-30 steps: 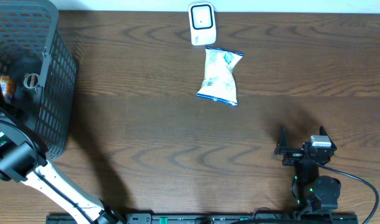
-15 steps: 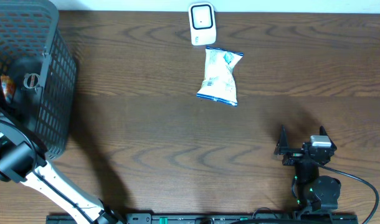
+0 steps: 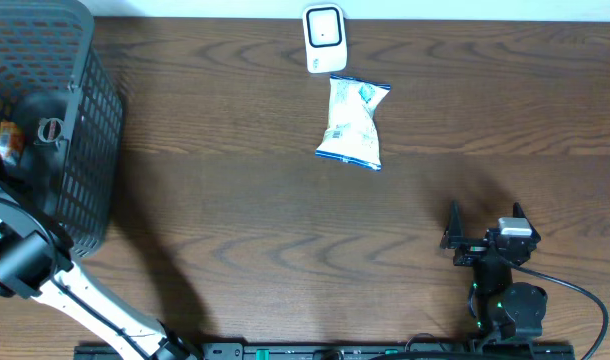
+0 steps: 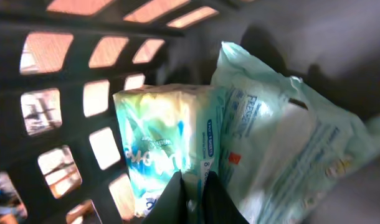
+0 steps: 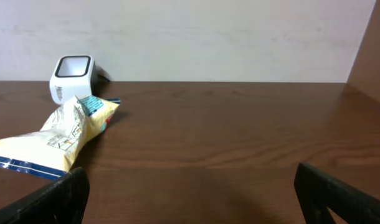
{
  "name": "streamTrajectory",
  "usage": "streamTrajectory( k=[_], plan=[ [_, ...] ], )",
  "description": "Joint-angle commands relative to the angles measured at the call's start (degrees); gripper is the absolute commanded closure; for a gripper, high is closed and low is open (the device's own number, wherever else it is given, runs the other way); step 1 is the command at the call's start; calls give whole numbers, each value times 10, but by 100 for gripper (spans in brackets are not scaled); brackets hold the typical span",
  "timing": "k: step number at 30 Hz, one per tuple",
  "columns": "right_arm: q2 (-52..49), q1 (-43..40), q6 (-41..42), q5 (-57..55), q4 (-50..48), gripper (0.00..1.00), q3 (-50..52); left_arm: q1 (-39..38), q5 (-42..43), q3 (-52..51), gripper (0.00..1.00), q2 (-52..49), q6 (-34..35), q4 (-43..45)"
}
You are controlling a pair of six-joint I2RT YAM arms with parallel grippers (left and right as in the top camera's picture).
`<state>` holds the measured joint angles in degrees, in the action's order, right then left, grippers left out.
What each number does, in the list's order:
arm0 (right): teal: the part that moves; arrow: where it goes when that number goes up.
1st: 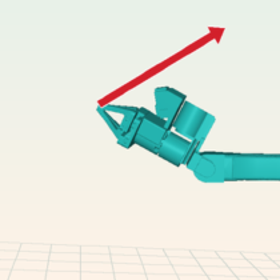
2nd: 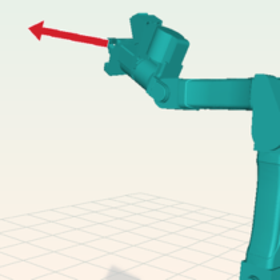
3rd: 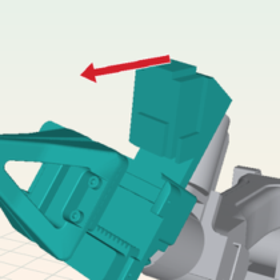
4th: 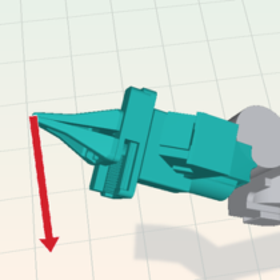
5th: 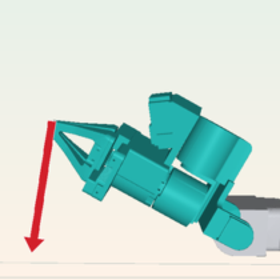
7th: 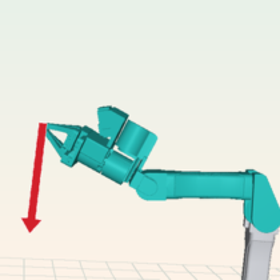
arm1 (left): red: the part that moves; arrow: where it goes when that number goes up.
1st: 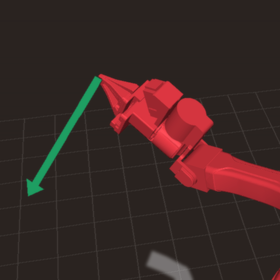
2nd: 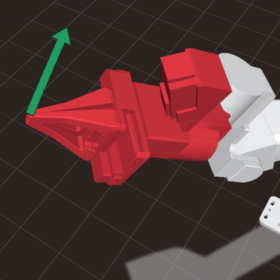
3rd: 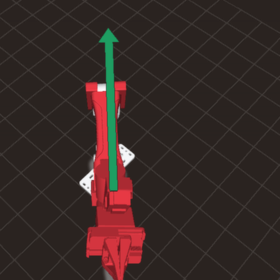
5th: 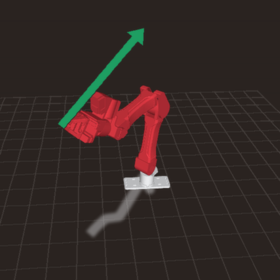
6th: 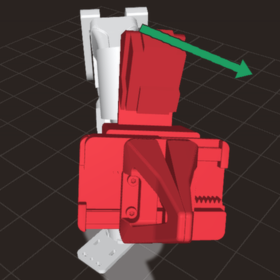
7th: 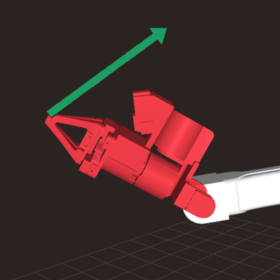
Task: Scan the item barcode
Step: 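Reach the left gripper back into the basket and grasp the green tissue pack, then carry the green tissue pack to the scanner and set it down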
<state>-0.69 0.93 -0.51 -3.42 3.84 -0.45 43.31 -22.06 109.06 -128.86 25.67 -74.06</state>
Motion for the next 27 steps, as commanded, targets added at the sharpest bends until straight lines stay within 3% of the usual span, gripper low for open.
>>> streamTrajectory(
  k=[1, 14, 17, 21, 27],
  plan=[
    [3, -1, -4, -1, 2, 1, 1, 2, 89, 7, 93, 76, 1, 9],
    [4, -1, -4, -1, 2, 1, 1, -14, 431, 7, 93, 311, 4, 184],
    [4, -1, -4, -1, 2, 1, 1, -35, 493, 7, 92, 355, 53, 231],
    [4, -1, -4, -1, 2, 1, 1, -87, 555, 7, 93, 397, 110, 284],
    [3, -1, -4, -1, 2, 1, 2, -234, 559, 7, 93, 422, 75, 318]
  ],
)
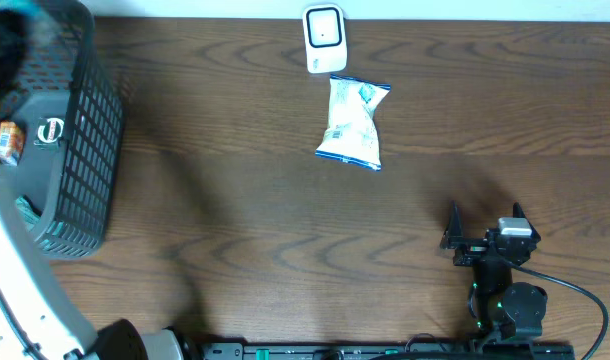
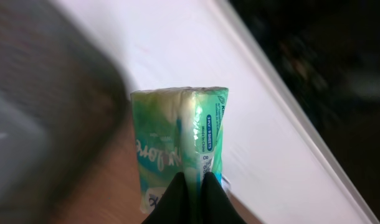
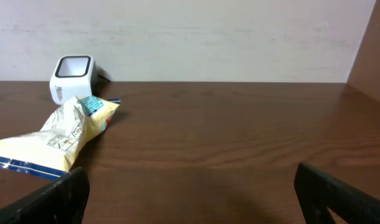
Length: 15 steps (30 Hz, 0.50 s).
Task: Scan the item barcode
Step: 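Carry the green tissue pack to the scanner and set it down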
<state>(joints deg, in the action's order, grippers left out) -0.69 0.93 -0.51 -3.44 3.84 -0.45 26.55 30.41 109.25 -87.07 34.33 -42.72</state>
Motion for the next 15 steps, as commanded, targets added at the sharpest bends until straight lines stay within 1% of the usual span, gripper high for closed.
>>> streamTrajectory(
  k=[1, 4, 5, 6, 7, 10, 12, 13, 15],
  plan=[
    [4, -1, -4, -1, 2, 1, 1, -99, 34, 5, 93, 2, -27, 4],
    [4, -1, -4, -1, 2, 1, 1, -187, 33, 5, 93, -11, -89, -3],
    [4, -1, -4, -1, 2, 1, 1, -213, 24, 5, 93, -17, -108, -8],
    [3, -1, -4, -1, 2, 1, 1, -246, -2, 5, 92, -25, -128, -17],
    [4, -1, -4, -1, 2, 1, 1, -273, -35, 5, 93, -31, -141, -25],
    [4, -1, -4, -1, 2, 1, 1, -358, -184, 4, 93, -63, -177, -54],
    [3, -1, -4, -1, 2, 1, 1, -408, -267, 4, 93, -91, -209, -68],
    [4, -1, -4, -1, 2, 1, 1, -422, -293, 4, 93, -102, -219, -72],
    [4, -1, -4, -1, 2, 1, 2, -455, -371, 4, 93, -137, -227, -79]
  ],
)
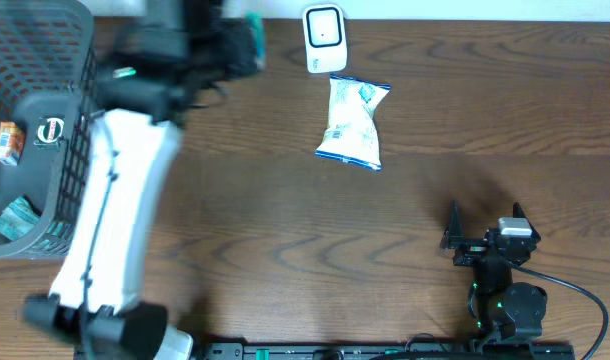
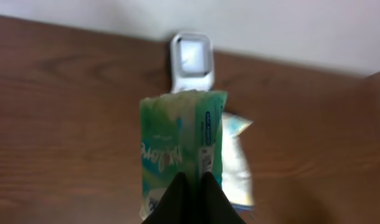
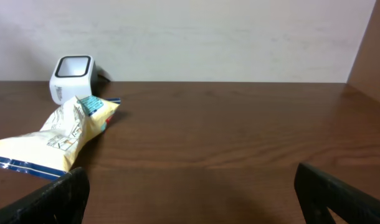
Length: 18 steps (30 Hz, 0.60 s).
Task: Scan the item barcode
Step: 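Carry the green tissue pack to the scanner and set it down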
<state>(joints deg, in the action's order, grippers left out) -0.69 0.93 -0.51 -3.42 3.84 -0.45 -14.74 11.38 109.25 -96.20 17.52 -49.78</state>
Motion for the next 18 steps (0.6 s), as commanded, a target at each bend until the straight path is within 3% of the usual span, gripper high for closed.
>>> streamTrajectory(
  k=[1, 15, 16, 18],
  plan=[
    [4, -1, -4, -1, 2, 1, 1, -53, -205, 4, 93, -63, -59, -11],
    [3, -1, -4, -1, 2, 1, 2, -137, -226, 4, 92, -293, -35, -18],
    [4, -1, -4, -1, 2, 1, 1, -137, -226, 4, 90, -296, -35, -18],
    [4, -1, -4, -1, 2, 1, 2, -135, -226, 4, 77, -296, -35, -17]
  ],
)
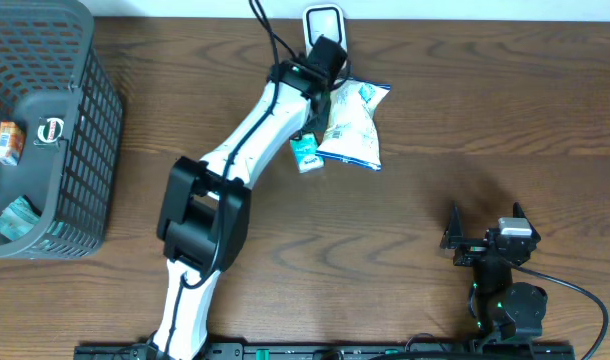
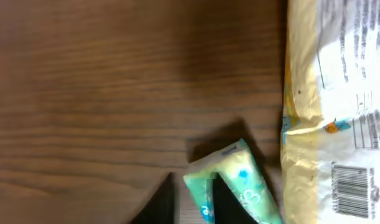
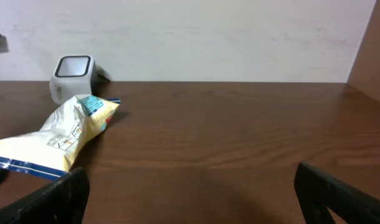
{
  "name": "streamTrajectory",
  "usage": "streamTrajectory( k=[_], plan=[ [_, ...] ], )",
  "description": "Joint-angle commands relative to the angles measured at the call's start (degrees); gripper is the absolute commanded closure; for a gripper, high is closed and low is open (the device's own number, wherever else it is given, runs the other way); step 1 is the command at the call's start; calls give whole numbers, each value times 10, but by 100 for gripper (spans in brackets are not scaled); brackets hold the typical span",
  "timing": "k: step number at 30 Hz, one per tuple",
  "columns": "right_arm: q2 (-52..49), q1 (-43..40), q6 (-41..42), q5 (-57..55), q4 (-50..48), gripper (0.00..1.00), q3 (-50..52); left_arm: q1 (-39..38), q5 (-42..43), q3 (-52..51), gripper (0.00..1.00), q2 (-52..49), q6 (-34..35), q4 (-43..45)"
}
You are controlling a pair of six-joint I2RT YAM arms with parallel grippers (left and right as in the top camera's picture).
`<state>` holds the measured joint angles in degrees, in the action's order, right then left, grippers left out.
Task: Scan the item barcode
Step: 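Carry the green tissue pack to the scanner and set it down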
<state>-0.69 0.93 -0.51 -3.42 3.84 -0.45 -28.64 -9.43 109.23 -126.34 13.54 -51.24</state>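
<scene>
The green tissue pack lies on the wooden table against the left edge of the yellow-white snack bag. My left gripper hangs over it, below the white scanner. In the left wrist view the left gripper is open, its dark fingers standing apart over a corner of the pack, with the snack bag at the right. My right gripper rests open near the front right, and in its own view the right gripper holds nothing.
A dark mesh basket stands at the far left with a few small items inside. The right wrist view shows the scanner and the snack bag at its left, with a wall behind them.
My left gripper held the green pack in the air left of the scanner. Now its jaws are apart and the pack lies on the table by the snack bag. The right arm is unmoved.
My left gripper was shut on the green pack inside the basket. Then it held the pack up clear of the basket, then near the scanner. Now the pack is on the table beside the snack bag, let go.
</scene>
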Motion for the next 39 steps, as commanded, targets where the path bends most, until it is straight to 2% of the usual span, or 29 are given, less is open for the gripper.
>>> streamTrajectory(
  k=[1, 2, 3, 6, 7, 8, 12, 18, 19, 22, 24, 29, 35, 37, 39],
  plan=[
    [4, -1, -4, -1, 2, 1, 1, 6, -17, 4, 53, 7, 5, -5],
    [4, -1, -4, -1, 2, 1, 1, 6, -15, 4, 34, 8, 5, -9],
    [3, -1, -4, -1, 2, 1, 1, 6, -9, 4, 30, 9, 5, -14],
    [4, -1, -4, -1, 2, 1, 2, 6, 51, 4, 28, 9, 10, -37],
    [4, -1, -4, -1, 2, 1, 1, 6, 87, 4, 23, 8, 34, -50],
    [4, -1, -4, -1, 2, 1, 1, 6, 102, 1, 23, 8, 59, -53],
    [4, -1, -4, -1, 2, 1, 1, 5, 108, -17, 23, 8, 137, -52],
    [4, -1, -4, -1, 2, 1, 1, 5, 107, -45, 25, 0, 157, -46],
    [4, -1, -4, -1, 2, 1, 1, 5, 107, -48, 27, -4, 157, -44],
    [4, -1, -4, -1, 2, 1, 2, 5, 99, -49, 43, -21, 152, -37],
    [3, -1, -4, -1, 2, 1, 1, 5, 99, -49, 49, -30, 141, -30],
    [3, -1, -4, -1, 2, 1, 2, 6, 99, -49, 61, -37, 74, -23],
    [4, -1, -4, -1, 2, 1, 1, 8, 98, -49, 61, -37, 40, -17],
    [4, -1, -4, -1, 2, 1, 1, 8, 99, -49, 51, -37, 40, -10],
    [4, -1, -4, -1, 2, 1, 1, 8, 99, -49, 47, -38, 40, -3]
  ],
)
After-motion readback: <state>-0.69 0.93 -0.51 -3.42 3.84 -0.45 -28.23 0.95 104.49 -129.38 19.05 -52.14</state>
